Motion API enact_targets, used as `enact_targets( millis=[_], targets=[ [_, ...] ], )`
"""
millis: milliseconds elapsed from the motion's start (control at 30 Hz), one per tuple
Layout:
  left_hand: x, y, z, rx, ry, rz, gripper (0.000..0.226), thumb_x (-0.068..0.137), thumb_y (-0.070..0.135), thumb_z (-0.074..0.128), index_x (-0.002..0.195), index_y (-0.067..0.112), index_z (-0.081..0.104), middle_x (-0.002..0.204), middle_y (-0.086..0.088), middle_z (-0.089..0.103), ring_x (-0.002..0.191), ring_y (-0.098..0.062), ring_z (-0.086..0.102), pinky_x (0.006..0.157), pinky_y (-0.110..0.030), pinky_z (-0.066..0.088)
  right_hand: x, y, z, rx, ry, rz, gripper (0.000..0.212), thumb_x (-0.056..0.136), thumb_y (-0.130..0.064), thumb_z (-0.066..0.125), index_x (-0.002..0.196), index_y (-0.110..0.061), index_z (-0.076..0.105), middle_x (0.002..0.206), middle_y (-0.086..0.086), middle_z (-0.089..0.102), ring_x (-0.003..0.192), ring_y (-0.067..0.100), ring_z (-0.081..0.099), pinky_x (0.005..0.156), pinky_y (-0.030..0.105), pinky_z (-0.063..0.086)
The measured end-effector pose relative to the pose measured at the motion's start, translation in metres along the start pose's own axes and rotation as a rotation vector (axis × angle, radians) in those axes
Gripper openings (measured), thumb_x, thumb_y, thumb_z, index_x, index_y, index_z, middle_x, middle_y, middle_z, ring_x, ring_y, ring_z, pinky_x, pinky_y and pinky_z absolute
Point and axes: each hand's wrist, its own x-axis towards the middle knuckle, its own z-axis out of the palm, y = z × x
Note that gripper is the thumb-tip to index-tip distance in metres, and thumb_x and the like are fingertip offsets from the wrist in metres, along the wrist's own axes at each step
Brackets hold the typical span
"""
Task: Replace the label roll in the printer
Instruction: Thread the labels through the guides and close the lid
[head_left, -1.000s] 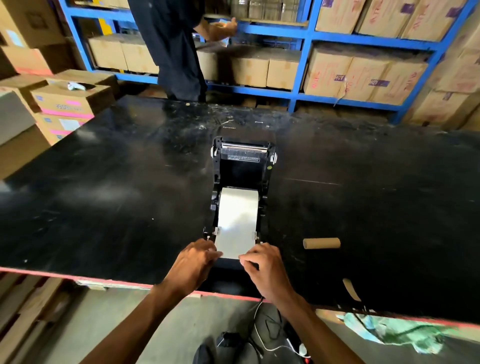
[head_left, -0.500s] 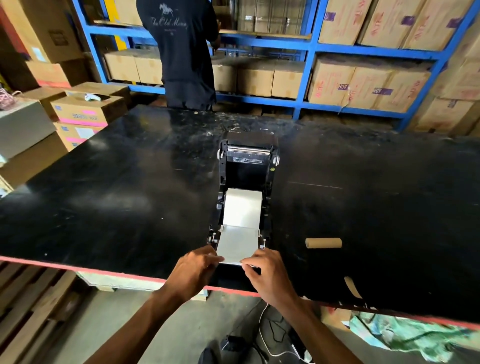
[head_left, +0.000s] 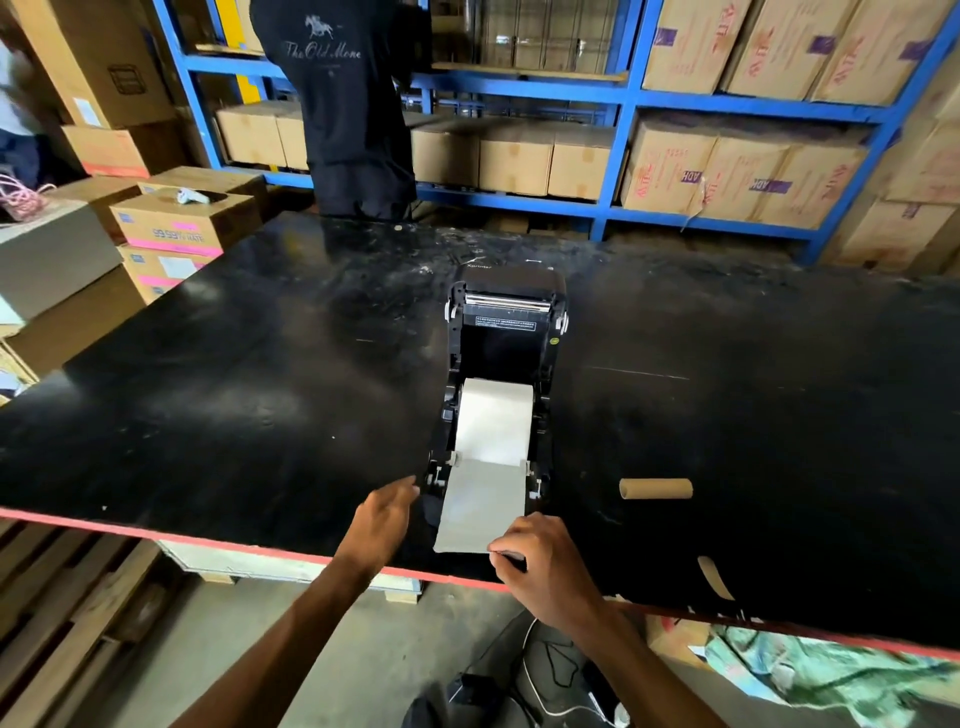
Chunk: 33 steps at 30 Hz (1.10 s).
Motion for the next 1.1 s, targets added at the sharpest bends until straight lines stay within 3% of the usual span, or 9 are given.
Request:
enact_targets(
  millis=[133,233,400,533,667,800,933,1033,1100],
  targets=[
    [0.017,0.008,0.001,-0.180,-0.109,-0.308,0.050,0.100,0.041,0.036,0.135,0.007,0.048,0.136,-0.015,0.053,0.117,-0.032,0.055,0.101,-0.042,0.042,0.019,0.005,-0.011,0.056,-0.100,0.057,0.023,0.081,-0.037,0.063,0.087,-0.019,0.075,0.088,-0.005,0.074,0.088,0.011,0.061,0.090,0.027,0.038],
    [0.028,0.013,0.004,-0.271,-0.159,-0.410,0.056,0.100,0.045,0.037,0.133,0.001,0.048,0.129,-0.025,0.058,0.115,-0.039,0.057,0.105,-0.048,0.043,0.052,0.009,-0.034,0.028,-0.101,0.038,0.018,0.084,-0.029,0.063,0.088,-0.016,0.075,0.091,0.001,0.074,0.089,0.018,0.061,0.088,0.035,0.044],
    [0.042,0.012,-0.002,-0.243,-0.209,-0.431,0.064,0.098,0.052,0.035,0.126,-0.003,0.052,0.109,-0.024,0.067,0.107,-0.039,0.063,0.094,-0.044,0.049,0.140,0.016,-0.083,-0.082,0.078,0.071,0.017,0.086,-0.018,0.061,0.095,-0.014,0.074,0.097,0.011,0.070,0.093,0.030,0.057,0.087,0.040,0.045],
    [0.056,0.009,-0.016,-0.172,-0.335,-0.404,0.075,0.095,0.062,0.027,0.124,-0.002,0.052,0.109,-0.022,0.070,0.100,-0.033,0.067,0.084,-0.039,0.054,0.213,0.022,-0.114,-0.194,0.272,0.091,0.032,0.089,-0.023,0.059,0.118,-0.011,0.063,0.117,0.014,0.061,0.111,0.031,0.051,0.096,0.041,0.039],
    [0.068,0.008,-0.020,-0.098,-0.392,-0.388,0.079,0.092,0.067,0.026,0.120,-0.001,0.055,0.101,-0.022,0.073,0.095,-0.032,0.071,0.077,-0.036,0.056,0.260,0.030,-0.124,-0.369,0.118,0.192,0.055,0.091,-0.035,0.052,0.140,-0.012,0.039,0.146,0.013,0.040,0.134,0.030,0.033,0.107,0.045,0.026],
    [0.075,0.008,-0.023,-0.047,-0.439,-0.386,0.079,0.090,0.071,0.024,0.111,0.003,0.058,0.096,-0.020,0.075,0.091,-0.030,0.073,0.078,-0.036,0.057,0.261,0.037,-0.114,-0.462,0.012,0.231,0.063,0.093,-0.044,0.046,0.144,-0.011,0.030,0.154,0.012,0.028,0.141,0.028,0.024,0.111,0.045,0.021],
    [0.078,0.012,-0.024,-0.018,-0.458,-0.384,0.080,0.088,0.074,0.020,0.103,0.006,0.060,0.090,-0.018,0.077,0.086,-0.028,0.075,0.074,-0.035,0.057,0.242,0.036,-0.112,-0.425,0.233,0.143,0.045,0.095,-0.040,0.044,0.131,-0.015,0.053,0.140,0.010,0.050,0.127,0.029,0.042,0.104,0.041,0.025],
    [0.078,0.014,-0.022,-0.019,-0.432,-0.390,0.085,0.086,0.076,0.018,0.105,0.003,0.060,0.091,-0.020,0.076,0.085,-0.029,0.074,0.073,-0.035,0.057,0.218,0.030,-0.114,-0.330,0.422,0.044,0.025,0.092,-0.028,0.055,0.102,-0.013,0.072,0.111,0.009,0.067,0.101,0.031,0.055,0.091,0.041,0.032],
    [0.077,0.013,-0.019,-0.032,-0.392,-0.396,0.087,0.085,0.077,0.017,0.101,0.004,0.060,0.091,-0.021,0.076,0.085,-0.030,0.074,0.074,-0.035,0.056,0.201,0.026,-0.112,-0.259,0.499,-0.013,0.013,0.085,-0.021,0.064,0.082,-0.011,0.073,0.091,0.009,0.067,0.086,0.032,0.057,0.083,0.041,0.036]
  ],
)
